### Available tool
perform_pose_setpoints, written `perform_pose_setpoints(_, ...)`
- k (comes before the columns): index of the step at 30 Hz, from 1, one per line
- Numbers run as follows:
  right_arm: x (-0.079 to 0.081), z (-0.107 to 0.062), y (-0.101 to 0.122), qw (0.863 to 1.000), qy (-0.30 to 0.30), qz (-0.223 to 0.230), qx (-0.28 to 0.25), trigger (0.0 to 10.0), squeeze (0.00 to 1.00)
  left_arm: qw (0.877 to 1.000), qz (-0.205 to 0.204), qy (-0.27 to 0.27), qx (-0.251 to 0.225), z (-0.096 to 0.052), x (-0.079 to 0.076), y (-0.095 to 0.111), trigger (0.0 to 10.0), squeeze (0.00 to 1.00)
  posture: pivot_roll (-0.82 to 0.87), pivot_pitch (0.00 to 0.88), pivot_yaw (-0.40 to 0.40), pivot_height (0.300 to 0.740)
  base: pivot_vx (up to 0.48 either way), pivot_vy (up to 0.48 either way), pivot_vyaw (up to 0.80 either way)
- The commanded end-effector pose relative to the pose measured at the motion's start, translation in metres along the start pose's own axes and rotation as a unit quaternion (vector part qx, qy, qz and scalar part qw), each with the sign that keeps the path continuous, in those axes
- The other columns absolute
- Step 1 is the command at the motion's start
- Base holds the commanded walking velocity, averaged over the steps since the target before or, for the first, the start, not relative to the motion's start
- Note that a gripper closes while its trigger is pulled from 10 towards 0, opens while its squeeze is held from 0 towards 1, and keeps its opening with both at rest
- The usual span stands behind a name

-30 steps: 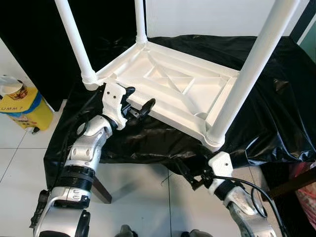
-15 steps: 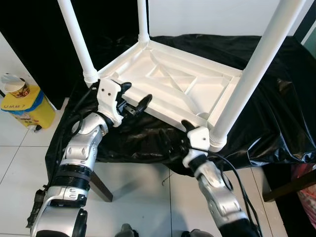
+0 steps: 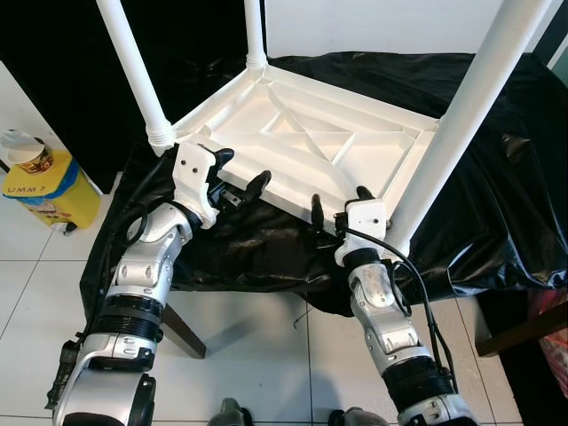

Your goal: Building children table

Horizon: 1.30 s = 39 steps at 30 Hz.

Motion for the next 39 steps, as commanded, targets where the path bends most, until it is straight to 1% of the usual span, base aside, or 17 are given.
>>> perform_pose_setpoints(1,-0.009,0.001,-0.007,0.999,-0.030,-0.006,0.010,10.0,0.00,1.000,0.007,-0.015,0.004,0.003,-0.002,0.000,10.0,0.00,0.03,0.120,0.046,0.740,0.000,0.000,0.00)
perform_pose_setpoints(4,-0.028,0.005,-0.012,0.997,-0.076,-0.029,0.017,10.0,0.00,1.000,0.005,-0.020,0.003,0.006,-0.004,0.000,10.0,0.00,0.03,0.121,0.048,0.740,0.000,0.000,0.00)
perform_pose_setpoints(6,-0.028,0.005,-0.012,0.997,-0.076,-0.029,0.017,10.0,0.00,1.000,0.005,-0.020,0.003,0.006,-0.004,0.000,10.0,0.00,0.03,0.121,0.048,0.740,0.000,0.000,0.00)
perform_pose_setpoints(9,-0.051,0.004,-0.017,0.992,-0.118,-0.048,0.025,10.0,0.00,1.000,0.007,-0.024,0.007,0.008,-0.006,-0.002,10.0,0.00,0.01,0.124,0.051,0.740,0.000,0.000,0.00)
perform_pose_setpoints(11,-0.051,0.004,-0.017,0.992,-0.118,-0.048,0.025,10.0,0.00,1.000,0.007,-0.024,0.007,0.008,-0.006,-0.002,10.0,0.00,0.01,0.124,0.051,0.740,0.000,0.000,0.00)
perform_pose_setpoints(17,-0.080,-0.004,-0.027,0.984,-0.158,-0.072,0.041,10.0,0.00,1.000,0.003,-0.028,0.008,0.008,-0.008,-0.005,10.0,0.00,0.01,0.126,0.053,0.740,0.000,0.000,0.00)
perform_pose_setpoints(18,-0.093,-0.009,-0.033,0.981,-0.168,-0.083,0.050,10.0,0.00,1.000,0.002,-0.025,0.011,0.006,-0.007,-0.007,10.0,0.00,0.01,0.130,0.057,0.740,0.000,0.000,0.00)
perform_pose_setpoints(20,-0.093,-0.009,-0.033,0.981,-0.168,-0.083,0.050,10.0,0.00,1.000,0.002,-0.025,0.011,0.006,-0.007,-0.007,10.0,0.00,0.01,0.130,0.057,0.740,0.000,0.000,0.00)
perform_pose_setpoints(21,-0.105,-0.014,-0.038,0.979,-0.174,-0.093,0.057,10.0,0.00,1.000,0.000,-0.022,0.015,0.003,-0.005,-0.010,10.0,0.00,0.01,0.132,0.060,0.740,0.000,0.000,0.00)
perform_pose_setpoints(22,-0.105,-0.014,-0.038,0.979,-0.174,-0.093,0.057,10.0,0.00,1.000,0.000,-0.022,0.015,0.003,-0.005,-0.010,10.0,0.00,0.01,0.132,0.060,0.740,0.000,0.000,0.00)
perform_pose_setpoints(24,-0.131,-0.025,-0.047,0.974,-0.181,-0.119,0.069,10.0,0.00,0.999,-0.004,-0.011,0.032,-0.009,0.001,-0.018,10.0,0.00,0.00,0.137,0.068,0.740,0.000,0.000,0.00)
perform_pose_setpoints(25,-0.131,-0.025,-0.047,0.974,-0.181,-0.119,0.069,10.0,0.00,0.999,-0.004,-0.011,0.032,-0.009,0.001,-0.018,10.0,0.00,0.00,0.137,0.068,0.740,0.000,0.000,0.00)
perform_pose_setpoints(27,-0.154,-0.032,-0.051,0.971,-0.182,-0.138,0.074,10.0,0.00,0.999,-0.005,-0.003,0.048,-0.024,0.007,-0.026,10.0,0.00,0.00,0.140,0.076,0.740,0.000,0.000,0.00)
perform_pose_setpoints(28,-0.154,-0.032,-0.051,0.971,-0.182,-0.138,0.074,10.0,0.00,0.999,-0.005,-0.003,0.048,-0.024,0.007,-0.026,10.0,0.00,0.00,0.140,0.076,0.740,0.000,0.000,0.00)
perform_pose_setpoints(32,-0.184,-0.036,-0.050,0.972,-0.166,-0.153,0.069,10.0,0.00,0.996,-0.014,-0.013,0.083,-0.055,0.014,-0.037,10.0,0.00,0.00,0.137,0.089,0.740,0.000,0.000,0.00)
perform_pose_setpoints(35,-0.190,-0.036,-0.050,0.972,-0.162,-0.153,0.070,10.0,0.00,0.996,-0.013,-0.013,0.091,-0.061,0.017,-0.039,10.0,0.00,0.00,0.136,0.091,0.740,0.000,0.000,0.00)
perform_pose_setpoints(39,-0.208,-0.036,-0.048,0.974,-0.148,-0.153,0.071,10.0,0.00,0.992,-0.008,-0.004,0.128,-0.085,0.036,-0.044,10.0,0.00,0.00,0.131,0.093,0.740,0.000,0.000,0.00)
Point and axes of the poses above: a point about 5 cm out from each wrist's last joint towards the gripper, its own z axis pointing out of the wrist towards the gripper, its own y axis along the axis of the wrist's last joint, x = y × z, the point moved 3 cm from there along z, pointing out of the wrist towards the gripper, and after that the axes turned 9 degrees about -z, right-handed, at the moved point
